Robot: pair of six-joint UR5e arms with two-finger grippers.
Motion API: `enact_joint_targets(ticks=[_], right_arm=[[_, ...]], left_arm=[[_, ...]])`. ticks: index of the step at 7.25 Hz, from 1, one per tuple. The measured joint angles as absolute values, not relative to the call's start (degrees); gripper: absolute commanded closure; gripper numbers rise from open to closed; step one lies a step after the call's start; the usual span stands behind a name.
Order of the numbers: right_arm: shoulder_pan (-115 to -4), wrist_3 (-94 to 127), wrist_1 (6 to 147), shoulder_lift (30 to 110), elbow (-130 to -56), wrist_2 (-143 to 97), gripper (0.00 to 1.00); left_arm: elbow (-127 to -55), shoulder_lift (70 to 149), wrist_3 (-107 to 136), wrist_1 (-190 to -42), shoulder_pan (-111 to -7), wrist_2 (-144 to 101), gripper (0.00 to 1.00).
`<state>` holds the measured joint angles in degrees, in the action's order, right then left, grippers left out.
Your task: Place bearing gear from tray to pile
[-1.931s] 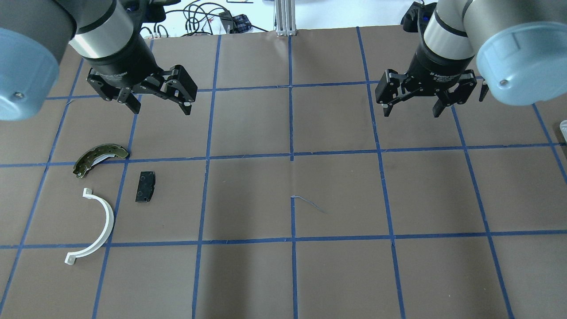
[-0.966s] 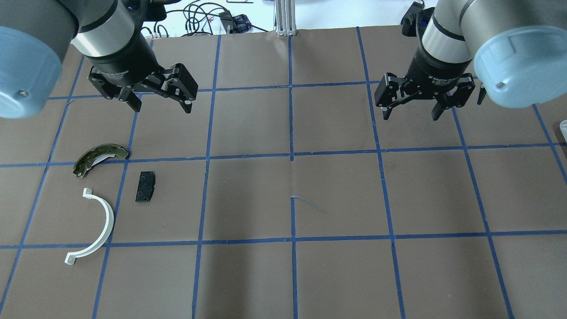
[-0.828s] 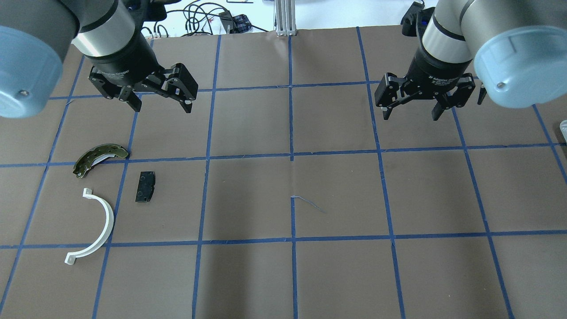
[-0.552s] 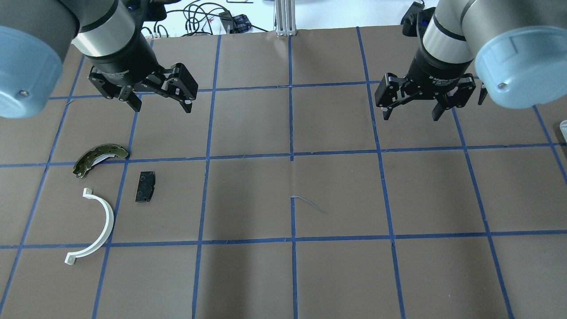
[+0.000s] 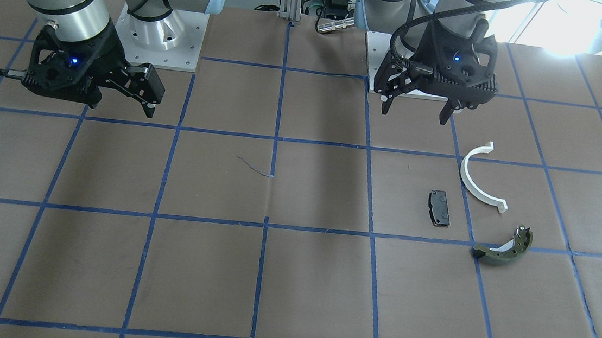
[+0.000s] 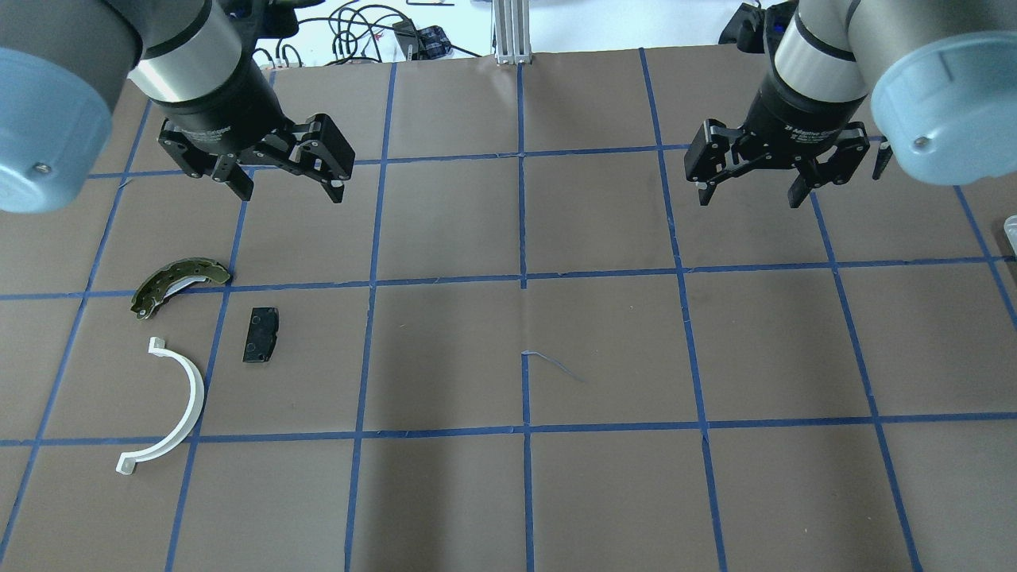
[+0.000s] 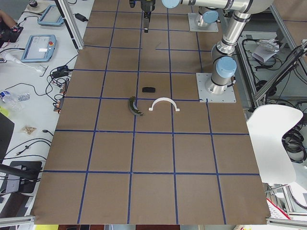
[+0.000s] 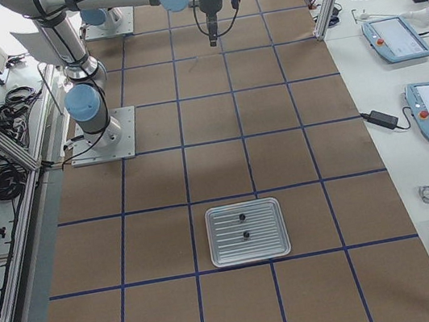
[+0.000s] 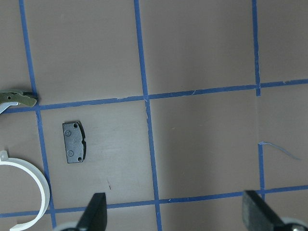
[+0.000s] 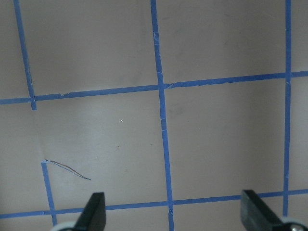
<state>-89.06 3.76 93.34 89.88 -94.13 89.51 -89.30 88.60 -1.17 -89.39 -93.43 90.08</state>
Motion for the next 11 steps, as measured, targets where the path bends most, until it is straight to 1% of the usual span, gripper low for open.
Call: enact_joint_targets(ticks=[4, 8, 11], right_arm=[[-86.47, 3.63, 91.62, 88.95, -94.28, 90.92, 0.00], [-74.95, -1.56, 91.87, 86.96, -94.37, 94.67, 0.00], [-63.70, -15.49, 92.20, 83.95, -94.50, 97.13, 0.00]], left_arm=[[-89.30, 88.59, -1.23, -89.39, -93.43, 90.01, 0.00], [-89.36, 88.67, -1.92, -89.39, -93.43, 90.09, 0.00], [-89.30, 88.68, -2.02, -89.39, -93.43, 90.09, 0.00]])
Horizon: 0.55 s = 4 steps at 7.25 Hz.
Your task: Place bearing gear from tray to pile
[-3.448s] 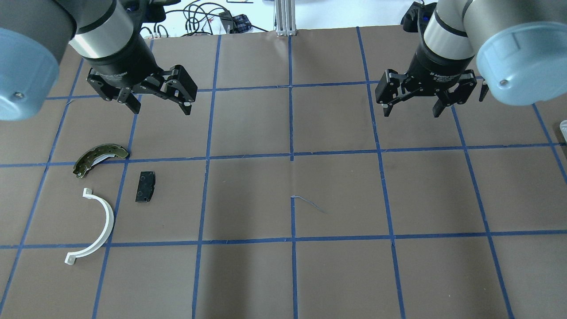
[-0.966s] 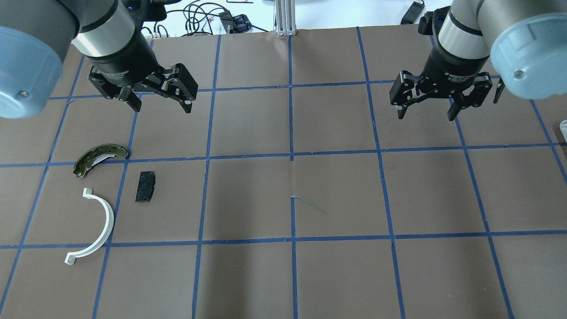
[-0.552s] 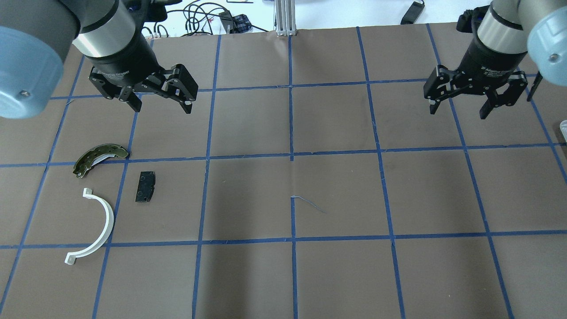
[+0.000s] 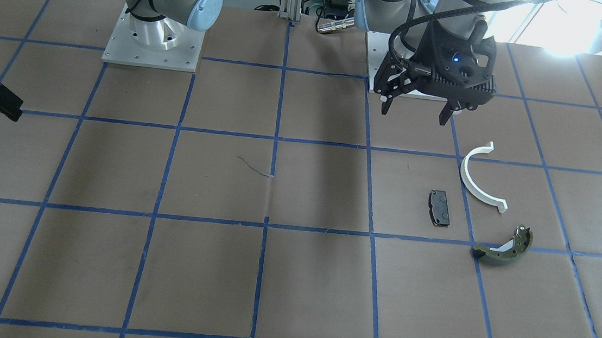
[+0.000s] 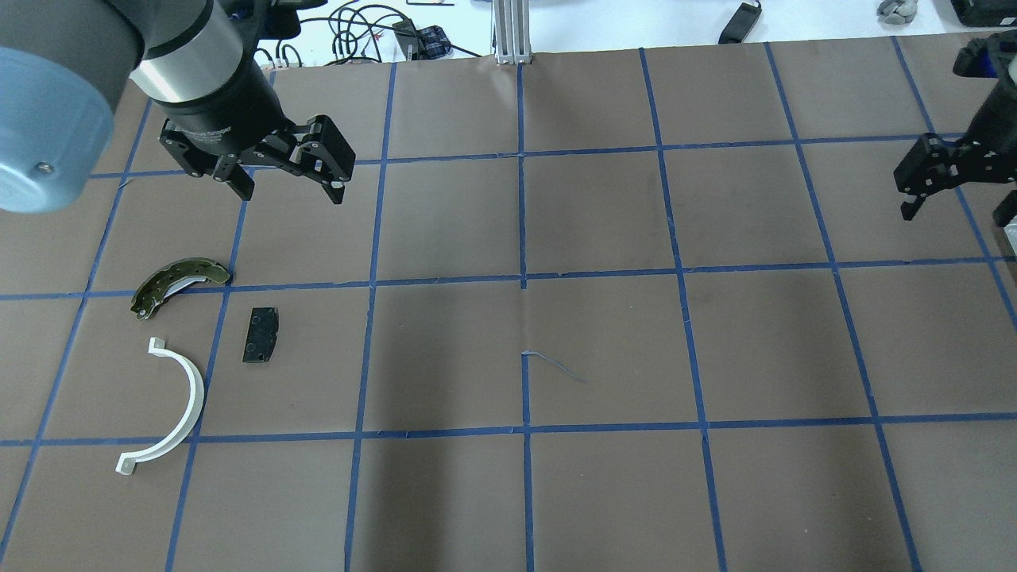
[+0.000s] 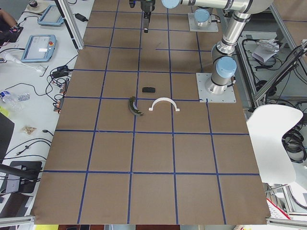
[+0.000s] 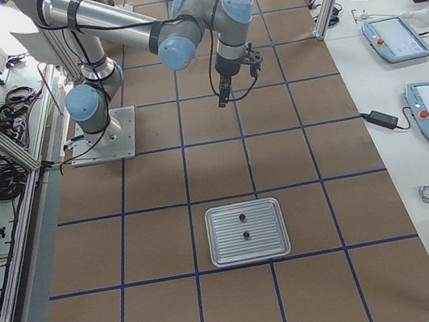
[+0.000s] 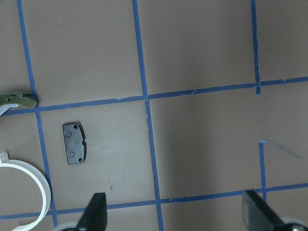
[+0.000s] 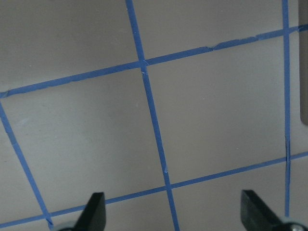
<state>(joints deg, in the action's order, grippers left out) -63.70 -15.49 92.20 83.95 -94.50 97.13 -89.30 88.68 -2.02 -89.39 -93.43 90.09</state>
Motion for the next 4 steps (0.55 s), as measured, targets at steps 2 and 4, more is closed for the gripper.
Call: enact_joint_targets(ticks=[2, 4], right_arm=[[-57.11, -27.60, 95.38, 80.09, -94.47, 97.30, 0.00], [-50.55, -38.53, 100.94, 75.85, -94.04, 96.15, 0.00]], left_arm=[[-89.31, 88.68, -2.00, -89.39, -93.43, 90.05, 0.00], [-89.38, 88.68, -1.96, -89.39, -93.42, 90.05, 0.00]])
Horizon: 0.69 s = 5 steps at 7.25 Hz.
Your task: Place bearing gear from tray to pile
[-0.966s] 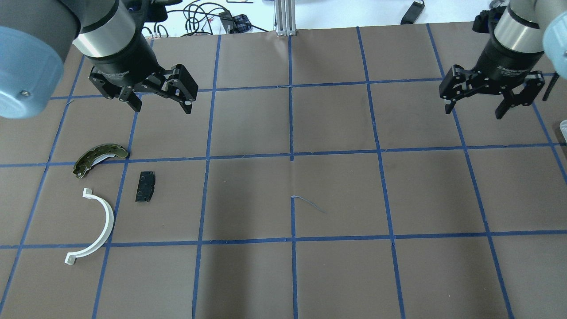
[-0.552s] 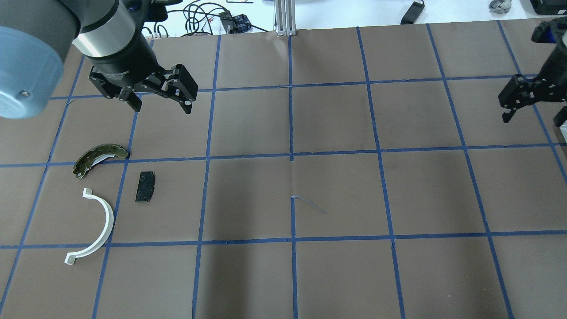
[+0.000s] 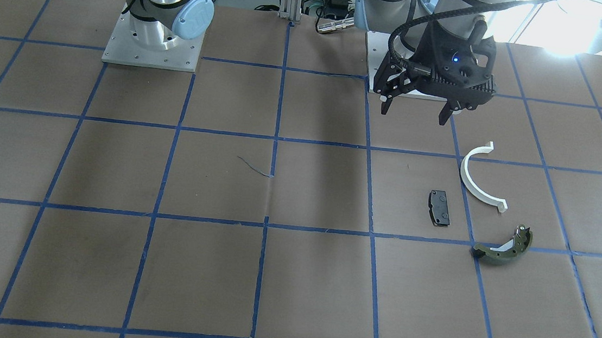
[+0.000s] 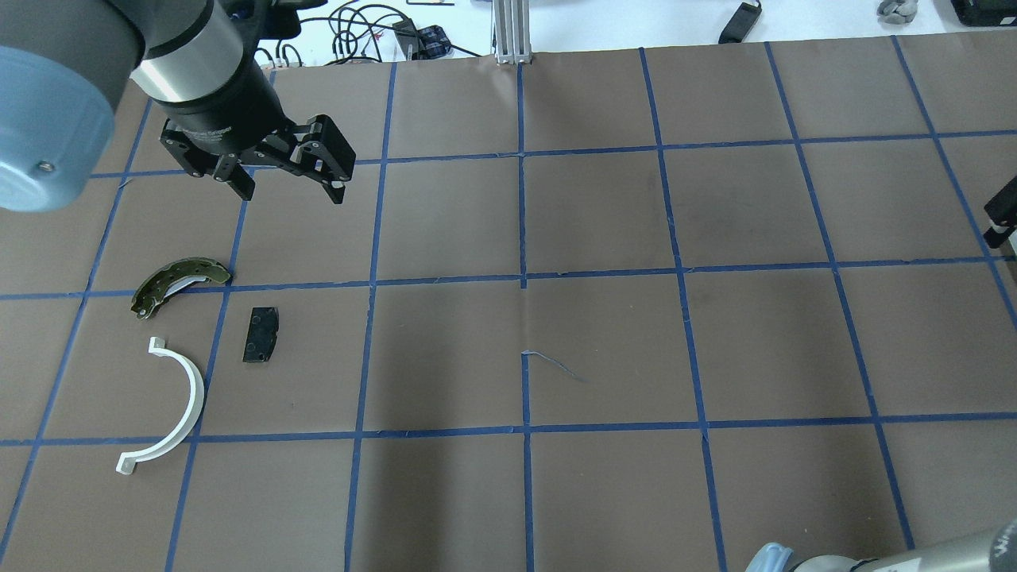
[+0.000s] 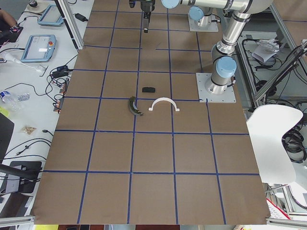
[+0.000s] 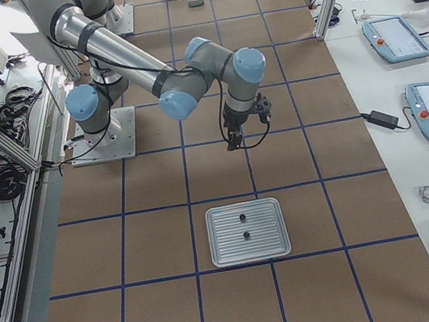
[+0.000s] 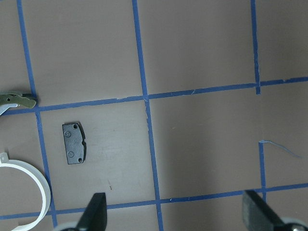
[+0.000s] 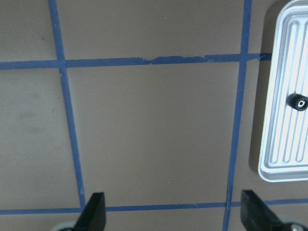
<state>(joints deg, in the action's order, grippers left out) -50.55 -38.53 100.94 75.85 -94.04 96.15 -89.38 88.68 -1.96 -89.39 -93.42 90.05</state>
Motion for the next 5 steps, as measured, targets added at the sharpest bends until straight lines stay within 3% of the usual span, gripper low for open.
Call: enact_joint_targets(ticks=[5], right_arm=[[-40.77, -50.41, 116.95, 65.76, -93.34, 92.49, 0.00]], left_arm=[[-89.38, 88.74, -1.93, -89.38, -93.43, 90.01, 0.00]])
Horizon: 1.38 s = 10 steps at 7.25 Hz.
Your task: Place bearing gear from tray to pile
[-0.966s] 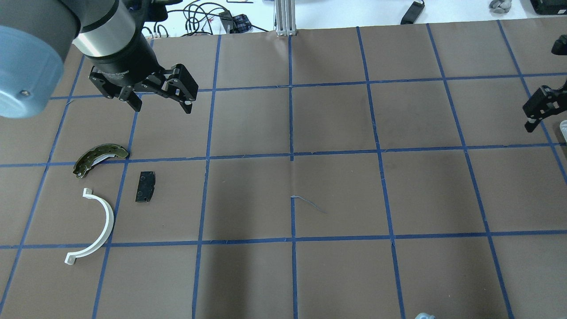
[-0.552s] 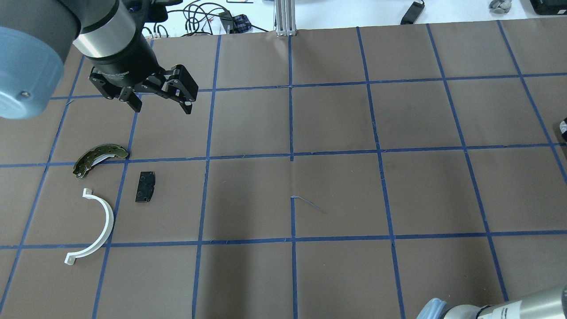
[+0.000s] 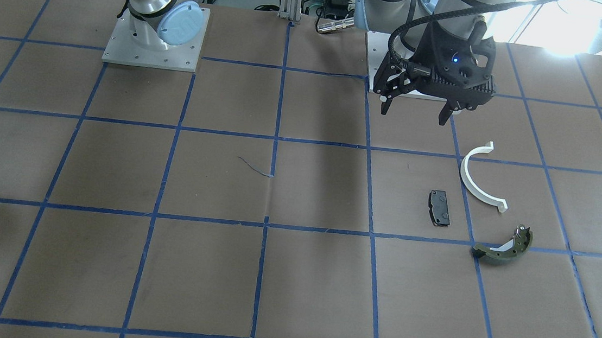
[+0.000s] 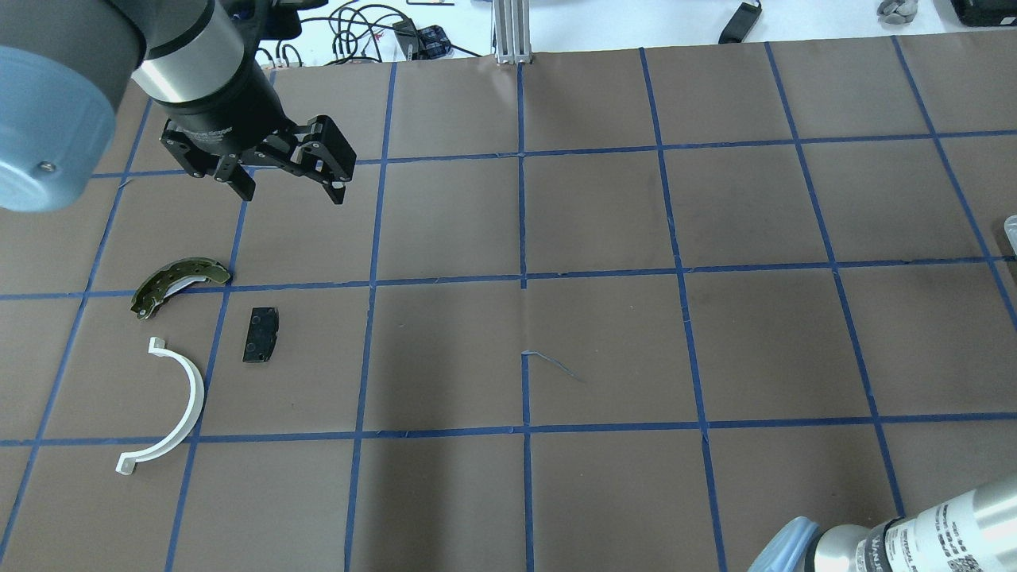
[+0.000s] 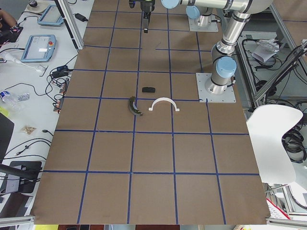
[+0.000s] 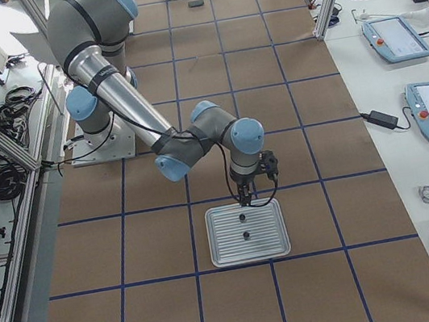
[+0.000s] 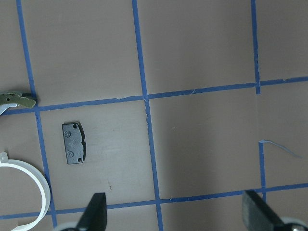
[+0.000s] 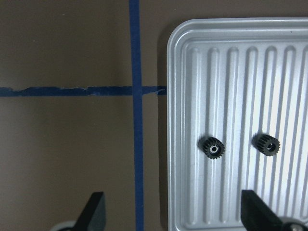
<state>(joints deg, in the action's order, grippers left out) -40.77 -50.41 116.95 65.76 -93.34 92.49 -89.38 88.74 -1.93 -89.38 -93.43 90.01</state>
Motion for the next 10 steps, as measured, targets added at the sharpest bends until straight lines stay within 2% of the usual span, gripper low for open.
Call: enact_joint_targets(ticks=[5, 10], right_arm=[[-39.73, -67.53, 125.88, 59.48, -92.74, 90.18, 0.00], [-37.92, -63.93, 123.28, 58.60, -93.15, 90.18, 0.04]], left_arm=[[-89.36, 88.77, -1.93, -89.32, -93.40, 90.00, 0.00], [-89.36, 88.77, -1.94, -89.30, -93.43, 90.00, 0.00]])
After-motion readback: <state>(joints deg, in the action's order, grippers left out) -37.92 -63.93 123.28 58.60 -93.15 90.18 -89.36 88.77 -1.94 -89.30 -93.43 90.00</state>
